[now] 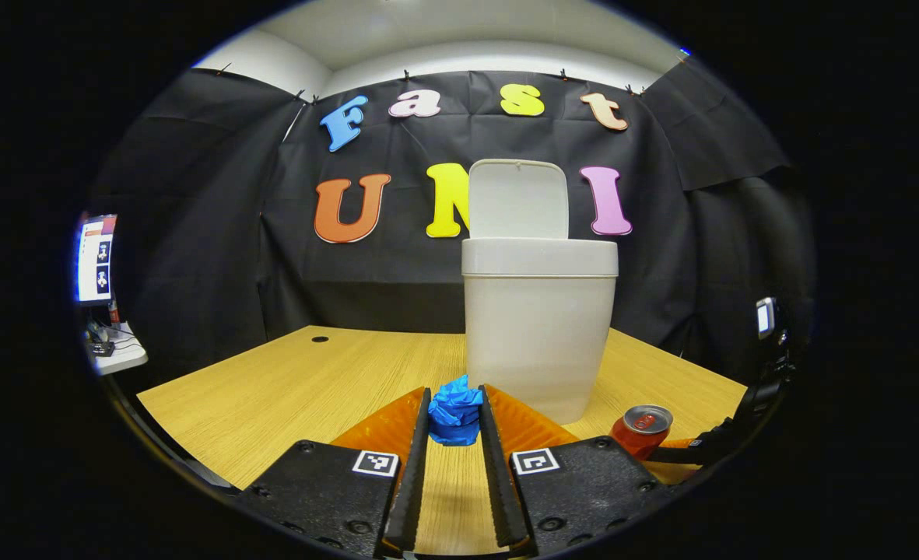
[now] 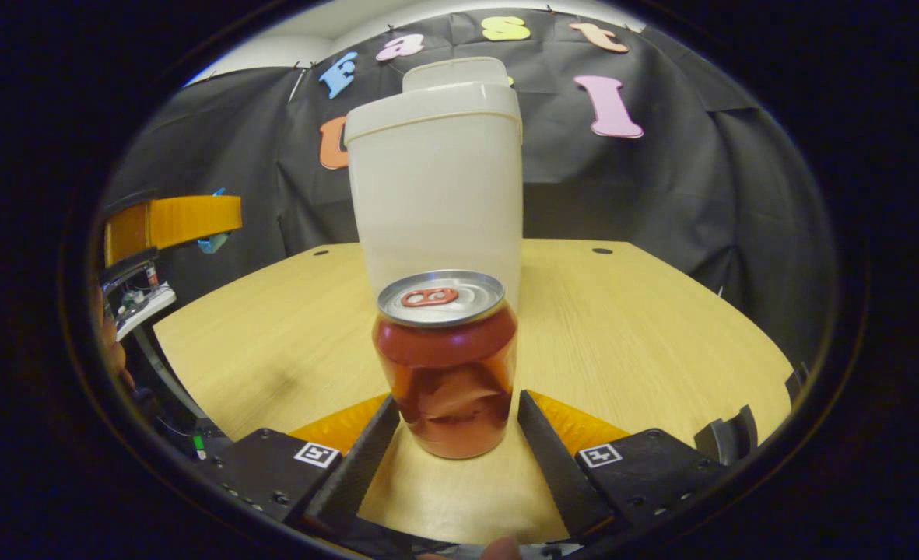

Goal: Press the lid of the desktop garbage bin to open it, pick up the crumpled paper on the desktop and throw it into the bin, then pick up the pop can on the desktop and drop it into the bin, and finally close the garbage bin lid.

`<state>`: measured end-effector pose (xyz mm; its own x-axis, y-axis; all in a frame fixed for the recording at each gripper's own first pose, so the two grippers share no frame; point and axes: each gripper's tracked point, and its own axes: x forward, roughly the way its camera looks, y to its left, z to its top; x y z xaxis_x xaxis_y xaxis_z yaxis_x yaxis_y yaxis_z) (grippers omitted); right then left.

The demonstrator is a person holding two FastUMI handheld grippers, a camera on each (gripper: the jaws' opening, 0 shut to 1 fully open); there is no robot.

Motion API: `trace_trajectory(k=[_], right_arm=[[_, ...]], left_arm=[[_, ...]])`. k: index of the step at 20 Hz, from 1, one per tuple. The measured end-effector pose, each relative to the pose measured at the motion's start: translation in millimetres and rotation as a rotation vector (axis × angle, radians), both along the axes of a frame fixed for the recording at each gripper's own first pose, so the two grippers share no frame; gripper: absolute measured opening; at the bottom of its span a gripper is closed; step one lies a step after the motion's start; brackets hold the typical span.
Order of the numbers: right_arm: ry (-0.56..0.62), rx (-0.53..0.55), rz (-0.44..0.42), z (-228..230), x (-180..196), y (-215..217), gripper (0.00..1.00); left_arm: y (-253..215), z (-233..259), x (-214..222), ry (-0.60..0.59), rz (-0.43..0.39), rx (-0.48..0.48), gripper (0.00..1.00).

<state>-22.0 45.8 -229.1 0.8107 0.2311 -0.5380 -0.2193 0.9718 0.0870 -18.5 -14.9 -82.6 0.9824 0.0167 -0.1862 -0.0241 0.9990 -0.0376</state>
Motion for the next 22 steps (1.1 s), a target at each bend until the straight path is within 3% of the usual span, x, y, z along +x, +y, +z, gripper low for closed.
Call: trace_trajectory(k=[4, 5, 7, 12, 19, 20, 22], right_arm=[[0.012, -0.003, 0.003, -1.6, -1.3, -0.3, 0.94], [0.013, 0.0, 0.0, -1.7, 0.5, -0.5, 0.86], [0.005, 0.017, -0.002, 4.1, -0.7, -4.3, 0.82], [-0.071, 0.032, -0.018, 27.7, 2.7, -20.8, 0.8], [-0.091, 0.042, -0.046, 39.4, 1.1, -50.8, 0.8], [-0.096, 0.047, -0.05, 42.2, -0.1, -55.4, 0.8], [-0.112, 0.049, -0.061, 49.3, 1.0, -65.1, 0.8]], left_arm=[[-3.3, 8.9, 2.1, -0.019, -0.005, -0.001, 0.39], [-3.1, 11.7, 2.9, -0.024, -0.006, 0.004, 0.39], [-5.5, 15.6, 6.2, -0.031, -0.009, 0.004, 0.39], [-13.2, 36.0, 19.8, -0.059, -0.03, 0.009, 0.39], [-21.4, 108.7, 63.8, -0.166, -0.051, 0.019, 0.39], [-20.1, 118.5, 71.7, -0.185, -0.049, 0.026, 0.42], [-21.4, 133.3, 88.9, -0.212, -0.047, 0.027, 0.38]])
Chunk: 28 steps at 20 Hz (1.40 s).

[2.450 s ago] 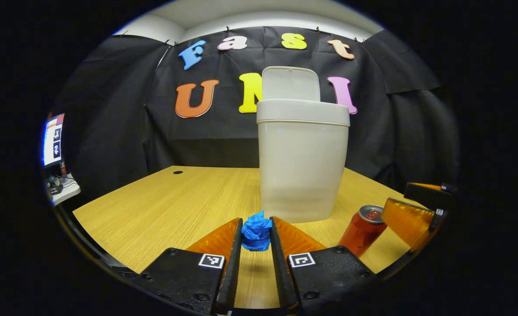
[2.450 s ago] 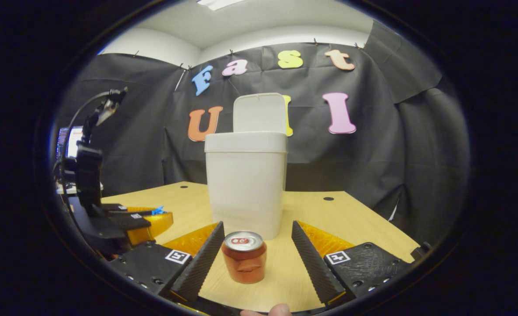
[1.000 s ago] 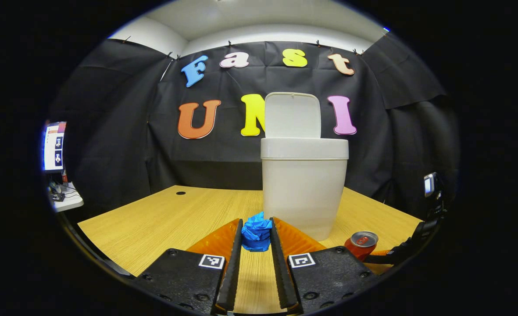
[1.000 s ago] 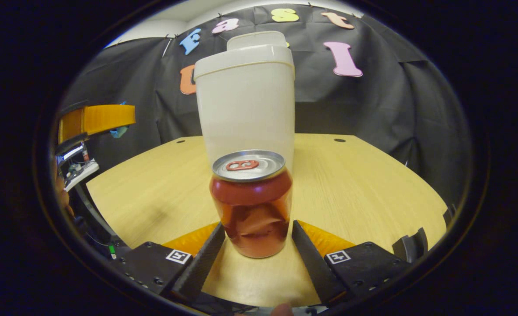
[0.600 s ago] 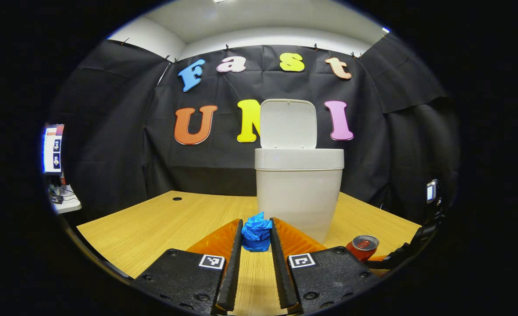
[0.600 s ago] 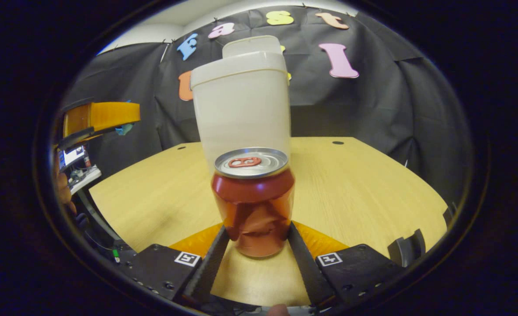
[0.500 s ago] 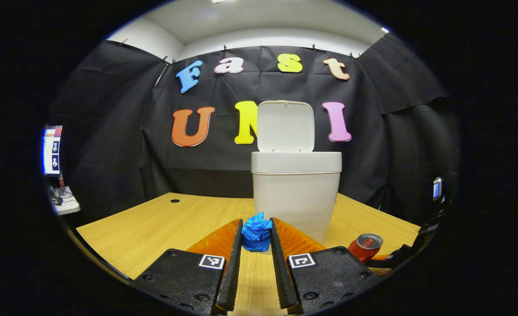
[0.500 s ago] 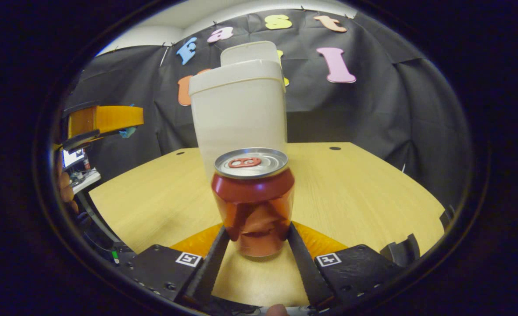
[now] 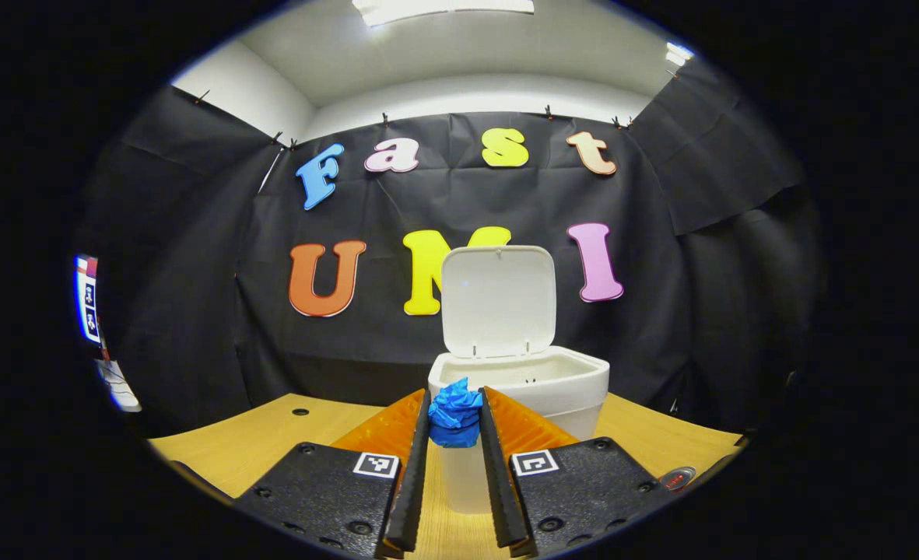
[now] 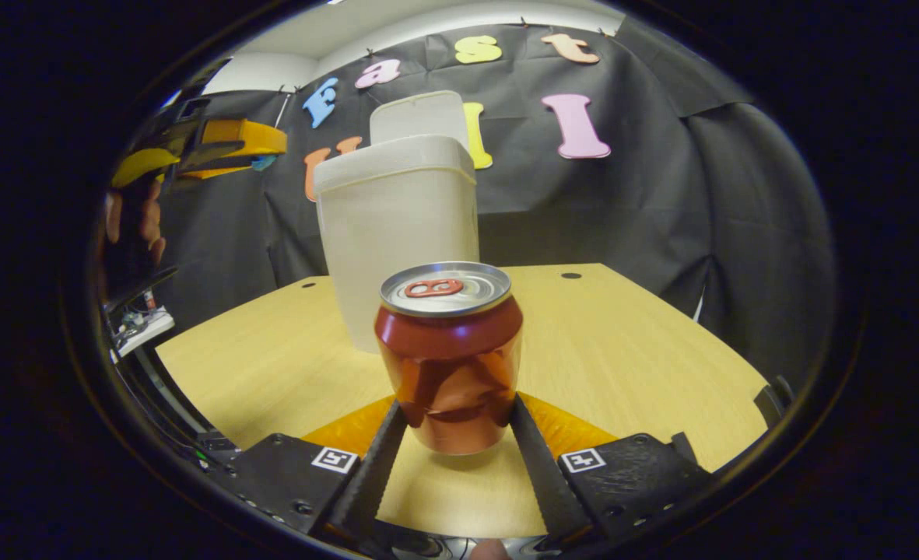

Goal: Press the lid of the desktop garbage bin to open it, pick up the crumpled paper on the desktop and throw it into the bin, then pick up the pop can on the desktop and drop it into the bin, and finally close the garbage bin lid.

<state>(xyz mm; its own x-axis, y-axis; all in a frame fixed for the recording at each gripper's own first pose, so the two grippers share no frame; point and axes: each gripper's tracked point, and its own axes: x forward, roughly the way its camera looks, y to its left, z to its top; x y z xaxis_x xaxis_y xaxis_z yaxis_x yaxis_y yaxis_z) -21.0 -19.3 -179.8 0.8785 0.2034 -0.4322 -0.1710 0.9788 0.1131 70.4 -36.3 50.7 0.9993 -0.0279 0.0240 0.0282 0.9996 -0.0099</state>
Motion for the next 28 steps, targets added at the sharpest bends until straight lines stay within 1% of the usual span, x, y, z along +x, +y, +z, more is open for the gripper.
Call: trace_trajectory(k=[3, 6, 8, 11, 12, 13, 15, 16, 17, 20, 21, 24, 28], right_arm=[[-0.017, -0.006, -0.01, 5.9, 4.9, -14.8, 0.8], [-0.002, 0.0, -0.026, 2.2, 7.6, -29.9, 0.8], [-0.008, 0.005, -0.038, 5.5, 7.8, -36.2, 0.8], [-0.023, 0.009, -0.052, 9.8, 7.2, -44.9, 0.8], [-0.028, 0.007, -0.058, 10.7, 8.5, -47.5, 0.8], [-0.029, 0.006, -0.062, 11.9, 9.0, -50.7, 0.8], [-0.03, 0.016, -0.071, 13.1, 10.7, -54.1, 0.8], [-0.029, 0.02, -0.075, 12.9, 10.5, -55.2, 0.8], [-0.028, 0.024, -0.074, 12.8, 11.4, -55.0, 0.8], [-0.027, 0.024, -0.067, 11.0, 11.6, -52.1, 0.8], [-0.027, 0.024, -0.065, 11.7, 11.0, -51.7, 0.8], [-0.031, 0.021, -0.066, 12.2, 9.4, -51.9, 0.8], [-0.037, 0.018, -0.077, 14.0, 10.2, -54.6, 0.8]], left_arm=[[-2.3, 13.1, 24.0, -0.008, 0.0, 0.003, 0.38], [-15.8, 19.7, 45.7, 0.001, -0.034, -0.023, 0.39], [-19.1, 25.8, 63.2, 0.005, -0.041, -0.012, 0.38], [-26.5, 19.8, 87.5, 0.037, -0.057, -0.025, 0.39], [-29.4, 17.1, 91.9, 0.051, -0.063, -0.029, 0.35], [-29.7, 13.3, 97.7, 0.064, -0.062, -0.026, 0.38], [-30.6, 9.2, 101.6, 0.083, -0.065, -0.022, 0.4], [-31.4, 6.6, 104.3, 0.093, -0.071, -0.024, 0.43], [-32.8, 6.6, 105.6, 0.097, -0.074, -0.024, 0.41], [-37.6, 3.6, 107.9, 0.107, -0.087, -0.009, 0.45], [-37.9, 3.3, 108.5, 0.111, -0.089, -0.005, 0.47], [-36.0, 4.6, 109.0, 0.105, -0.08, -0.005, 0.98], [-33.7, 8.7, 104.3, 0.094, -0.077, -0.009, 0.96]])
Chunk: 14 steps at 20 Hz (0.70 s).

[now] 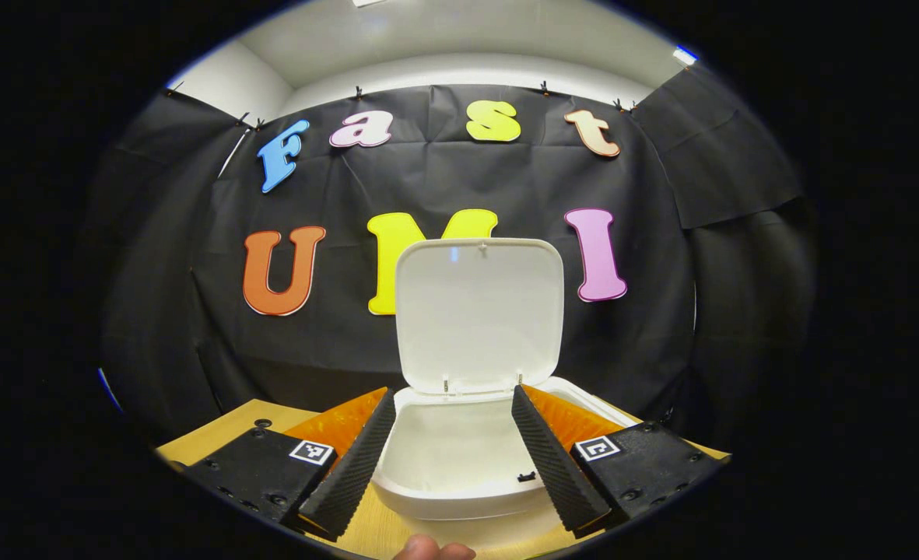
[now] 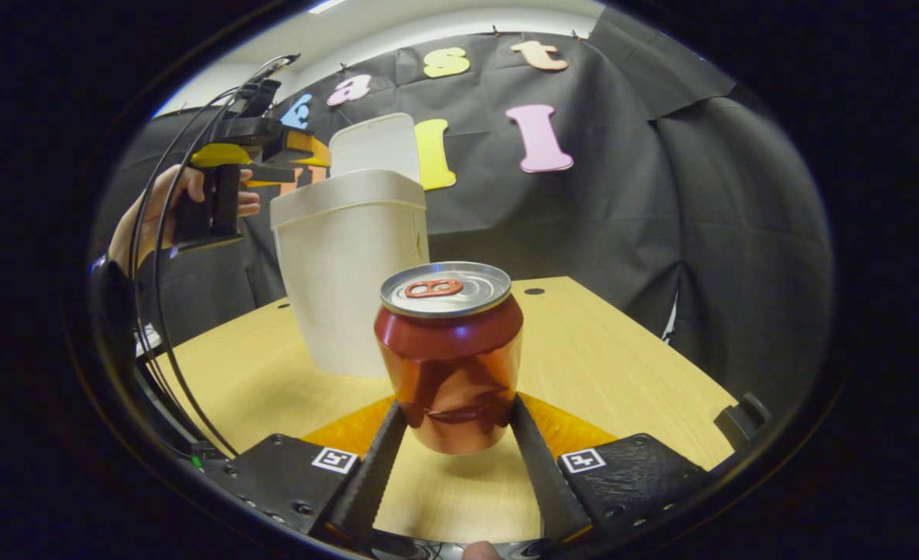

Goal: Press the lid of the desktop garbage bin to open it, pick up the crumpled paper on the desktop and throw it into the bin, then pick up the pop can on the desktop and drop it into the bin, and finally close the garbage bin lid.

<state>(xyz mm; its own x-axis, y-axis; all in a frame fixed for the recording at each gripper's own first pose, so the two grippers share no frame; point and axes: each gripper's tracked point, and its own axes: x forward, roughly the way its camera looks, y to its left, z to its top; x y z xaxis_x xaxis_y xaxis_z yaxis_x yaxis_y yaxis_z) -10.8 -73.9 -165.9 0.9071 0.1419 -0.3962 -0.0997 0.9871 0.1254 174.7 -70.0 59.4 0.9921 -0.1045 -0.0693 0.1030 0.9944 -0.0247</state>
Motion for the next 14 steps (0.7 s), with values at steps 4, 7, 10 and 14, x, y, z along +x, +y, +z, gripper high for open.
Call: trace_trajectory(k=[4, 7, 10, 14], right_arm=[[-0.006, -0.008, 0.003, 3.8, 0.0, 2.5, 0.8], [-0.022, -0.025, 0.015, 13.6, 2.6, 4.6, 0.8], [-0.063, -0.076, 0.033, 32.7, 8.0, 5.2, 0.8], [-0.088, -0.055, 0.078, 62.7, 17.2, 14.7, 0.8]], left_arm=[[5.1, 4.0, -8.6, -0.012, -0.001, -0.007, 0.96], [12.0, 5.8, -19.0, -0.028, 0.004, -0.023, 0.96], [18.1, 0.2, -34.2, -0.026, -0.001, -0.049, 0.96], [39.1, -10.6, -58.7, -0.023, 0.025, -0.051, 0.97]])
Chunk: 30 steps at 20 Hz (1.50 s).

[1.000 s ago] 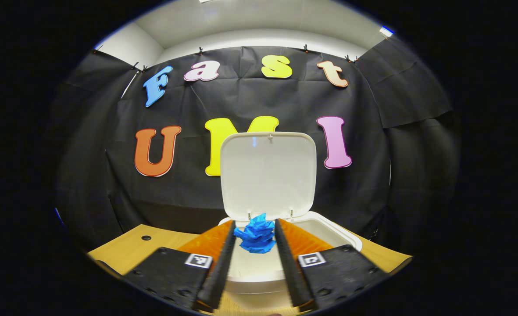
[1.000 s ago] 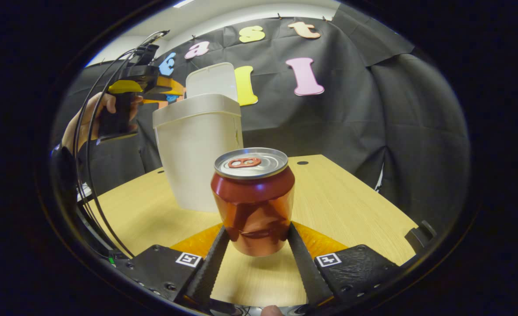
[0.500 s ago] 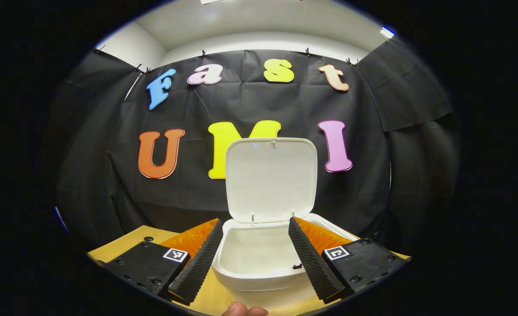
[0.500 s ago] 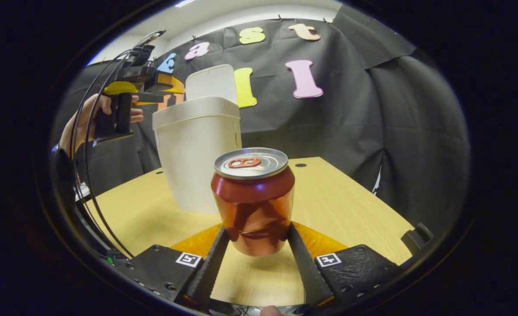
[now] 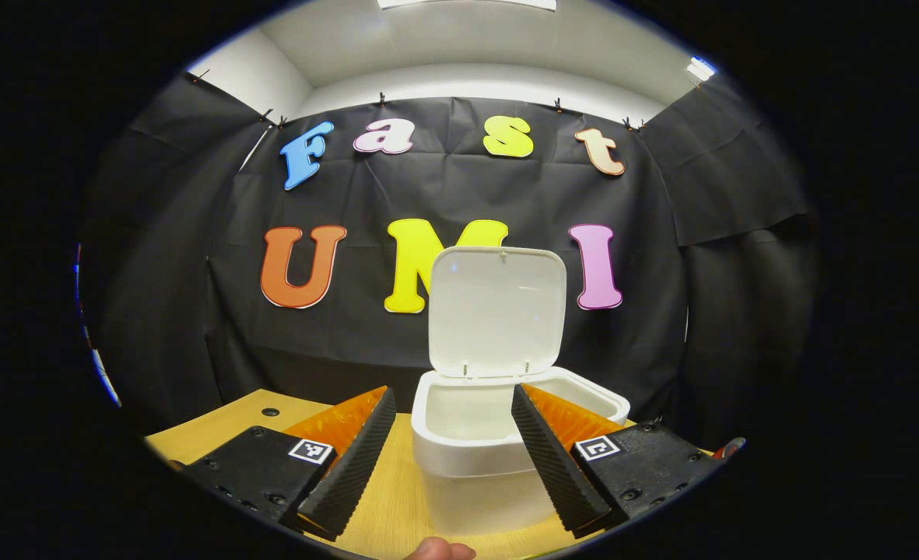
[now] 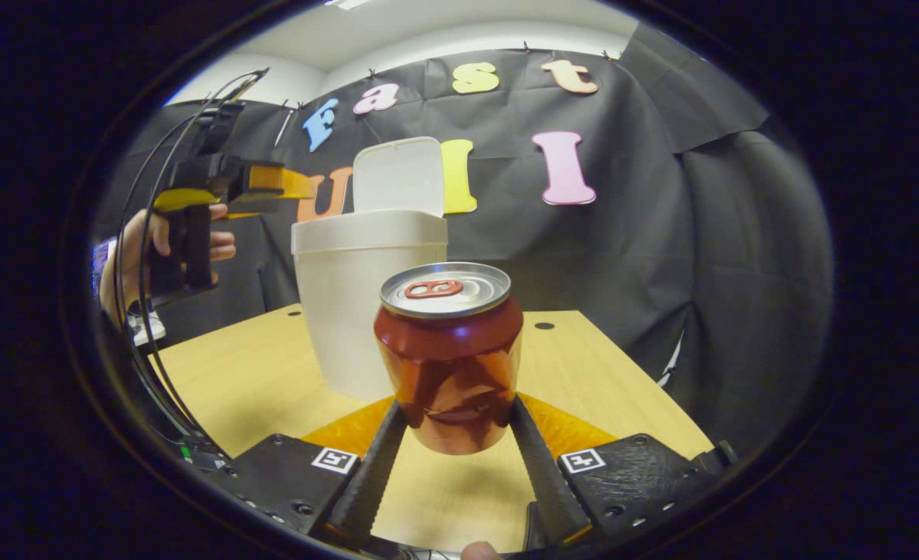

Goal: Press the lid of the desktop garbage bin to open it, pick up the crumpled paper on the desktop and throw it into the bin, then pick up the pop can on the desktop and drop it into the bin, and finally close the garbage bin lid.

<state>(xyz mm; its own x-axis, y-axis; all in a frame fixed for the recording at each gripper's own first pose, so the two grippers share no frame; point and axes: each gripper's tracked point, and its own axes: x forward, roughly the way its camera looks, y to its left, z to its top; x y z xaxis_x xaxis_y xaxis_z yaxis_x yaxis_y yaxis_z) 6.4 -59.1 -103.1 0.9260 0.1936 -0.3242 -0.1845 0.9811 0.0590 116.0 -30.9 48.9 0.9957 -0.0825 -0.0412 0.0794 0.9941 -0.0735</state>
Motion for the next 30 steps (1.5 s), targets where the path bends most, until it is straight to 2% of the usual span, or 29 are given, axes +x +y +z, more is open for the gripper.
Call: trace_trajectory(k=[5, 9, 17, 22, 30], right_arm=[[-0.063, -0.017, 0.073, 55.6, 21.9, 17.6, 0.8], [-0.114, -0.011, 0.101, 103.2, 48.5, 29.2, 0.79], [-0.145, -0.031, 0.208, 168.7, 101.0, 87.8, 0.79], [-0.131, -0.047, 0.235, 180.7, 130.1, 121.9, 0.78], [-0.073, -0.062, 0.164, 176.6, 191.6, 144.0, 0.8]], left_arm=[[25.8, -26.3, -26.8, 0.031, 0.029, 0.04, 0.97], [46.5, -42.3, -46.7, 0.041, 0.064, 0.048, 0.97], [65.9, -72.7, -85.8, 0.035, 0.118, 0.072, 0.97], [79.2, -73.4, -101.7, 0.011, 0.137, 0.058, 0.97], [105.4, -71.5, -113.8, -0.001, 0.167, 0.065, 0.97]])
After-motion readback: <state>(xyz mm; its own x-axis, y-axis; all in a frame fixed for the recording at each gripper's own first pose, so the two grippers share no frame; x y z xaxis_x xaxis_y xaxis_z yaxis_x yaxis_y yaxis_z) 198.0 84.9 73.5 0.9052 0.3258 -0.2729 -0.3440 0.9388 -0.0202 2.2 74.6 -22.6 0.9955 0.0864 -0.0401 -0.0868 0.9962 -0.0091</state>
